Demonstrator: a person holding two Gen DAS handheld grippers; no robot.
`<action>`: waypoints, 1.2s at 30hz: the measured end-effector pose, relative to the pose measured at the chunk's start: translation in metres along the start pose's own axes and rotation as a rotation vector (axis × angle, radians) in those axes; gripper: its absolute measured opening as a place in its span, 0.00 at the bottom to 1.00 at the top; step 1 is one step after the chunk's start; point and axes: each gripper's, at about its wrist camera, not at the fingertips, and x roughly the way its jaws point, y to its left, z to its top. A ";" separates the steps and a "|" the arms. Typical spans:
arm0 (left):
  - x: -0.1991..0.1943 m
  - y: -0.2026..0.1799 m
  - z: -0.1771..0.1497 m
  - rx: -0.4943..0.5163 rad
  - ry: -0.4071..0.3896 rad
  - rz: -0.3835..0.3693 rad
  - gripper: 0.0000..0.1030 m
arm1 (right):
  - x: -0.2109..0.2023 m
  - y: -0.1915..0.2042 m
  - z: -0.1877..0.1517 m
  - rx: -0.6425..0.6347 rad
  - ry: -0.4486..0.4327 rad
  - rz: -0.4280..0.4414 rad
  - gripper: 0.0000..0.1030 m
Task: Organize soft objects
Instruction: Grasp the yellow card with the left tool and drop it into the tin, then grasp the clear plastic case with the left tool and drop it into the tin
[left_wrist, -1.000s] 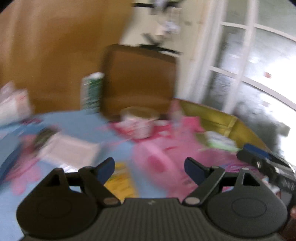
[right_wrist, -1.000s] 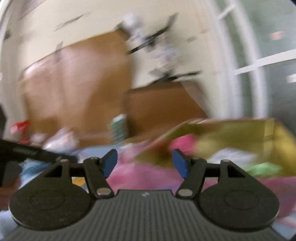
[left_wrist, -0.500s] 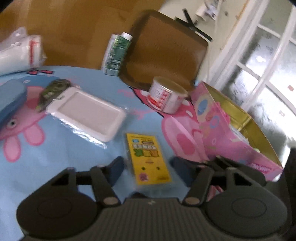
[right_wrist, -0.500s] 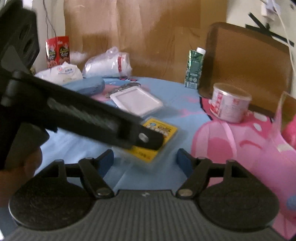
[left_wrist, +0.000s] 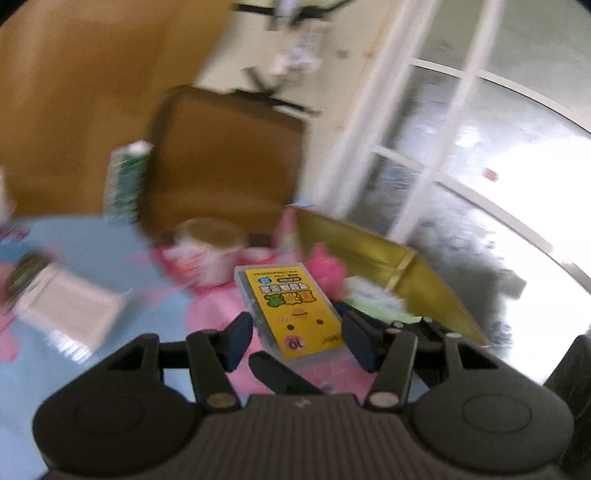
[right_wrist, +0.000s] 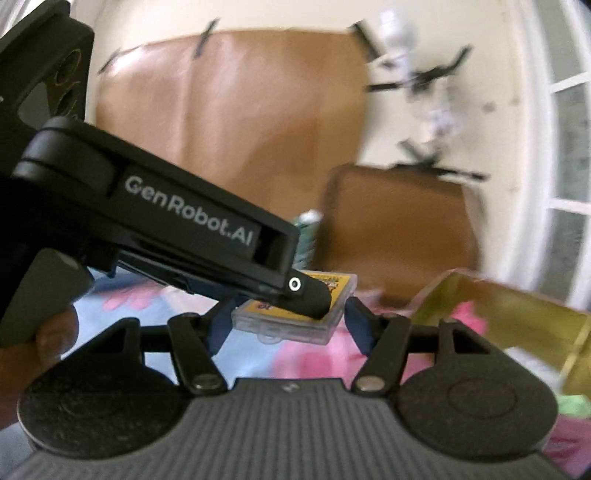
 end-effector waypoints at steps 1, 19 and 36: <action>0.011 -0.011 0.005 0.019 0.008 -0.018 0.52 | -0.004 -0.012 0.000 0.018 -0.006 -0.030 0.66; -0.009 0.047 0.008 -0.011 -0.102 0.135 0.63 | 0.007 -0.075 -0.008 0.168 -0.023 -0.075 0.72; -0.086 0.188 -0.064 -0.298 -0.143 0.407 0.64 | 0.211 0.072 0.007 -0.041 0.448 0.347 0.97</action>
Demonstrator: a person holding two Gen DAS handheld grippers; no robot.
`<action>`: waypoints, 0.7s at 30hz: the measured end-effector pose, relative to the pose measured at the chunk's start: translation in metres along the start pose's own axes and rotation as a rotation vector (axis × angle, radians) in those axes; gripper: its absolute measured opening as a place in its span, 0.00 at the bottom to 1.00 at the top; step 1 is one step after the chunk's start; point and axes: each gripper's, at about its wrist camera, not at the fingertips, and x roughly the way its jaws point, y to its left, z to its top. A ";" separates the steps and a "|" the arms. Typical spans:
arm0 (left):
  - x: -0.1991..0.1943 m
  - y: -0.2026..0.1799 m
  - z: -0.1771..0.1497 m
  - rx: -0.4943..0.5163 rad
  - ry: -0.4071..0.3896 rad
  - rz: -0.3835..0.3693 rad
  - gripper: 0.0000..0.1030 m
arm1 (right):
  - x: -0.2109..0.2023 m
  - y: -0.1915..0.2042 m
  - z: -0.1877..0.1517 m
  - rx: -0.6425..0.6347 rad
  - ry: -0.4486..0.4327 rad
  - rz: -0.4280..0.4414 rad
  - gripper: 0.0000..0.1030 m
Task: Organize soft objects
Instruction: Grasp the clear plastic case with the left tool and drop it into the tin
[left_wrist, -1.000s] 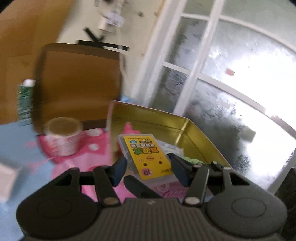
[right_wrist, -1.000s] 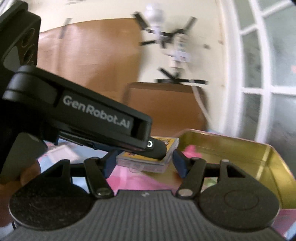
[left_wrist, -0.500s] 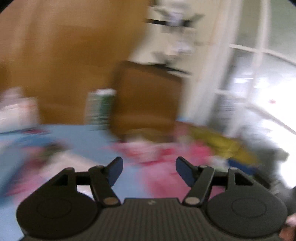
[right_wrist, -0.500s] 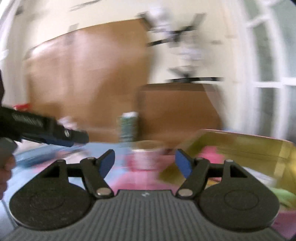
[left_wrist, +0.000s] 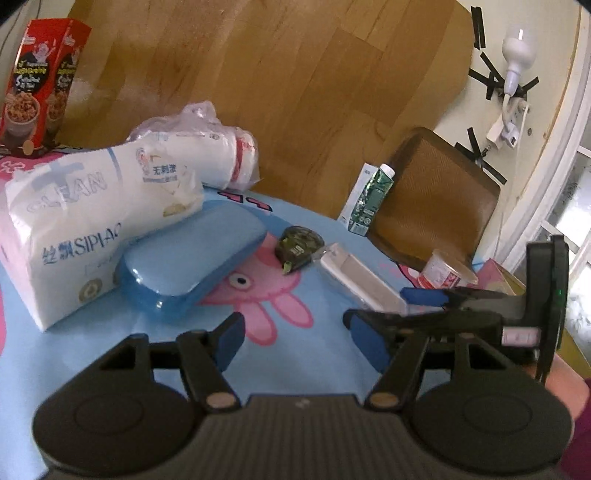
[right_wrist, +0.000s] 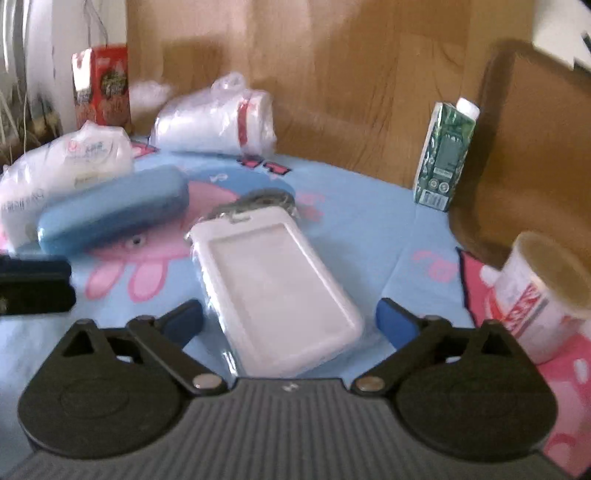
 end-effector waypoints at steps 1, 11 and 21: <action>0.000 0.001 0.000 -0.002 0.000 -0.009 0.66 | -0.005 -0.002 0.000 0.008 -0.005 -0.002 0.82; -0.001 -0.030 -0.013 -0.024 0.150 -0.257 0.84 | -0.117 0.030 -0.091 0.024 -0.097 -0.040 0.80; 0.017 -0.150 -0.020 0.237 0.237 -0.347 0.43 | -0.193 0.009 -0.137 0.073 -0.314 -0.206 0.77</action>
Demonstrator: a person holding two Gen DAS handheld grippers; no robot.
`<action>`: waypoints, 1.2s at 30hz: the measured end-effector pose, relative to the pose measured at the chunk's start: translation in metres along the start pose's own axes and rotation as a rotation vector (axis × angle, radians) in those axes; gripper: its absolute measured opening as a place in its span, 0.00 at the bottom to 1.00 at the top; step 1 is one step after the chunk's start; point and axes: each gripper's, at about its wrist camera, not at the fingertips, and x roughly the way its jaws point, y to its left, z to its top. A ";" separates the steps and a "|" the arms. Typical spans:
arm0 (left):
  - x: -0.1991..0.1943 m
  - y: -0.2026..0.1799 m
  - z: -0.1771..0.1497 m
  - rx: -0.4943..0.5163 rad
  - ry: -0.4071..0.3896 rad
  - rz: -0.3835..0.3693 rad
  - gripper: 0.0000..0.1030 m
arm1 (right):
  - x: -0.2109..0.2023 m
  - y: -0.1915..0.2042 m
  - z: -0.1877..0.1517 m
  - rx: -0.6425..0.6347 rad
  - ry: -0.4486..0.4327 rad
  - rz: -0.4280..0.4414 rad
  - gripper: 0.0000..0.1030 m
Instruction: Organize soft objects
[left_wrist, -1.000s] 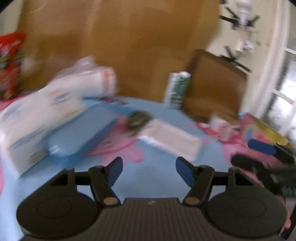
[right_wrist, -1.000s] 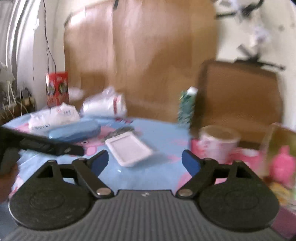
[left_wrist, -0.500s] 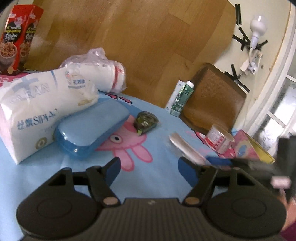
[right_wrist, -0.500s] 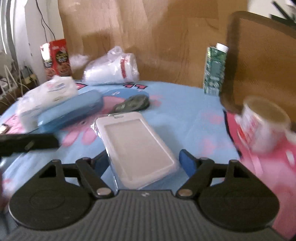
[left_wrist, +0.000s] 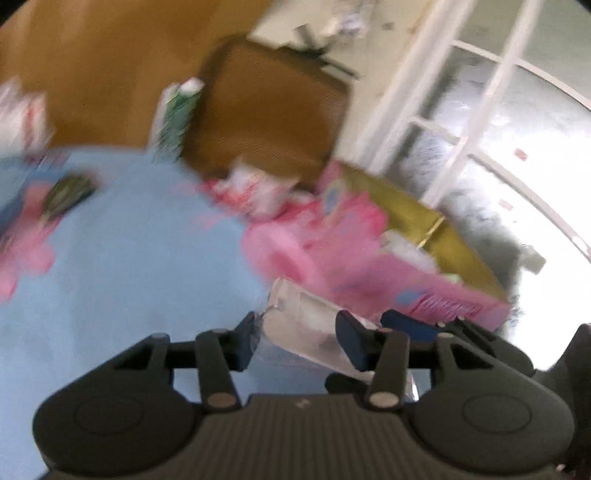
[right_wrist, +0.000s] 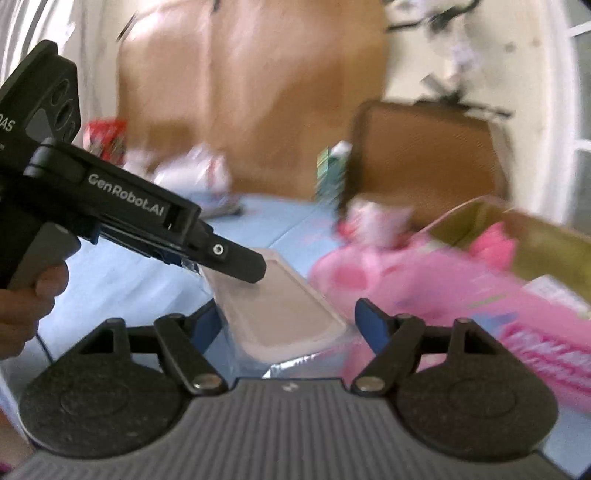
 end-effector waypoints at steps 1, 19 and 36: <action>0.003 -0.015 0.011 0.037 -0.018 -0.018 0.43 | -0.007 -0.007 0.004 0.005 -0.037 -0.026 0.77; 0.146 -0.180 0.063 0.334 -0.084 0.002 0.77 | -0.021 -0.170 0.011 0.140 -0.148 -0.517 0.89; 0.061 -0.126 0.033 0.255 -0.085 0.151 0.80 | -0.064 -0.103 0.010 0.394 -0.227 -0.433 0.78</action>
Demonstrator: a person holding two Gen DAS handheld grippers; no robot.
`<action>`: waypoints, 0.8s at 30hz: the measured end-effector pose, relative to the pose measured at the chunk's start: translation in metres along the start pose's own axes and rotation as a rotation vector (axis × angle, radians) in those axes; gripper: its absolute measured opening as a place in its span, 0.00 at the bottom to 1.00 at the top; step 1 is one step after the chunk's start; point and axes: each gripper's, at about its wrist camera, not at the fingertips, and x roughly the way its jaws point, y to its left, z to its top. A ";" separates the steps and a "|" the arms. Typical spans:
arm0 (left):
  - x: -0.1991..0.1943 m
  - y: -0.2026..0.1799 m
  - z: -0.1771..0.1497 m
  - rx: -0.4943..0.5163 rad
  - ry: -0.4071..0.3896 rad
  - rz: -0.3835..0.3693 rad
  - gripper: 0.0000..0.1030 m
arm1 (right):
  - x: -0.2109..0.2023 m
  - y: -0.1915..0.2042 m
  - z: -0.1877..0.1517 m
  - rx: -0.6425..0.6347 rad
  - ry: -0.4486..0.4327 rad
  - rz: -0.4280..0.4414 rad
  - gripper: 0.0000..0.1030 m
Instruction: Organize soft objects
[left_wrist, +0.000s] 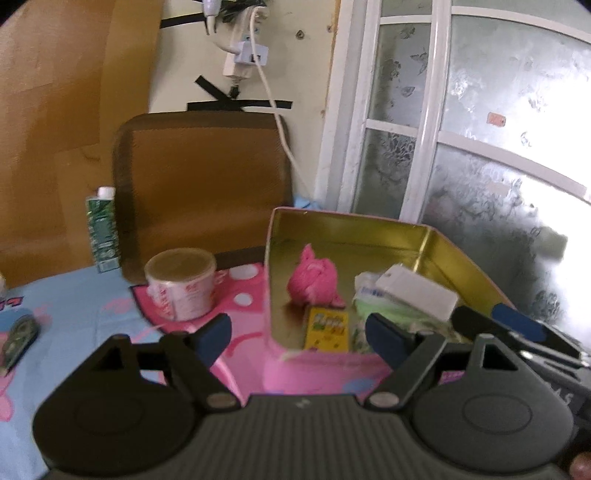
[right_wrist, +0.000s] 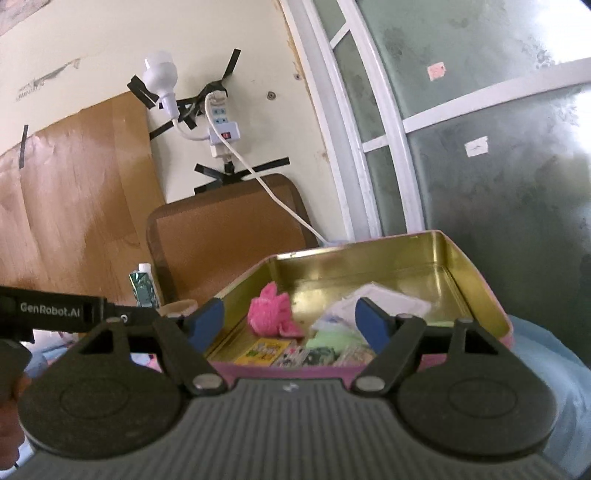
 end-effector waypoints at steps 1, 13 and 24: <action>-0.003 0.002 -0.003 0.000 0.002 0.007 0.80 | -0.003 0.003 -0.001 -0.012 -0.002 -0.011 0.78; -0.039 0.042 -0.029 -0.013 -0.003 0.099 0.80 | -0.007 0.039 -0.007 -0.020 0.053 0.024 0.78; -0.051 0.065 -0.046 -0.019 -0.005 0.109 0.83 | -0.005 0.051 -0.011 0.005 0.117 0.031 0.78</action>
